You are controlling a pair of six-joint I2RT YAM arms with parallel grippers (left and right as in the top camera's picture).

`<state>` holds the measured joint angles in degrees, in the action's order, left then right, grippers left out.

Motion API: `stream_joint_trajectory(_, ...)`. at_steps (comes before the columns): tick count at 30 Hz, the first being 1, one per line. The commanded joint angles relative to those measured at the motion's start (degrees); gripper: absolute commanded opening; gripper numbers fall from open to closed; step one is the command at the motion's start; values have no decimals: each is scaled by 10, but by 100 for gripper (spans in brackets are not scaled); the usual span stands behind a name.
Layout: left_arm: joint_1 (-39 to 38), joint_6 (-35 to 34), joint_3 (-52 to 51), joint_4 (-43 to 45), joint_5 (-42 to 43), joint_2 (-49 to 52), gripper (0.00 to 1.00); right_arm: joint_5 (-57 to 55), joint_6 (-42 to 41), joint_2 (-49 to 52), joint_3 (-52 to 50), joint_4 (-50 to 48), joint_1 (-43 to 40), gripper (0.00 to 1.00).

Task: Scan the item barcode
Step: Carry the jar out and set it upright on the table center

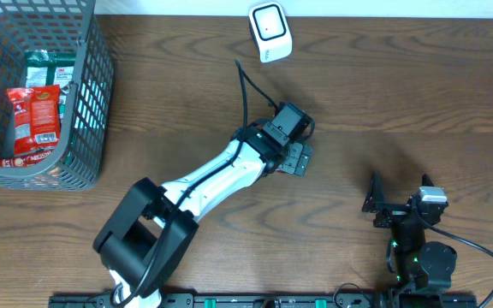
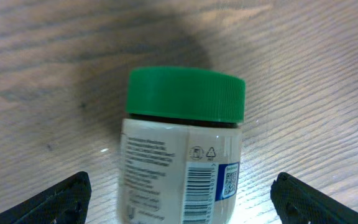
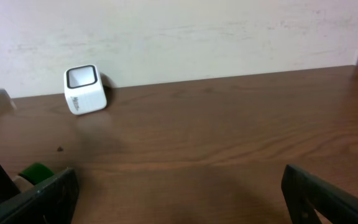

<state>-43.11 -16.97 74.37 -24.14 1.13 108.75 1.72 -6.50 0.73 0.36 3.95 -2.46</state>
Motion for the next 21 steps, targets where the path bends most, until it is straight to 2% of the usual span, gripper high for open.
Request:
stream_joint_trajectory(1,-4,-12,6,0,-3,24,93,-1,3,-1,-1,2,0,99)
stream_joint_trajectory(2,-3,-12,6,2,-3,27,93,-1,3,-1,-1,2,0,99)
stream_joint_trajectory(7,-4,-24,6,11,-3,37,80,-1,3,-1,-1,2,0,99)
stream_joint_trajectory(10,-4,-59,6,9,-3,37,74,-1,3,-1,-1,2,0,99)
stream_joint_trajectory(13,-4,-127,6,-7,-3,37,72,-1,3,-1,-1,2,0,99)
stream_joint_trajectory(21,-4,-210,6,-11,17,37,72,-1,3,-1,-1,2,0,99)
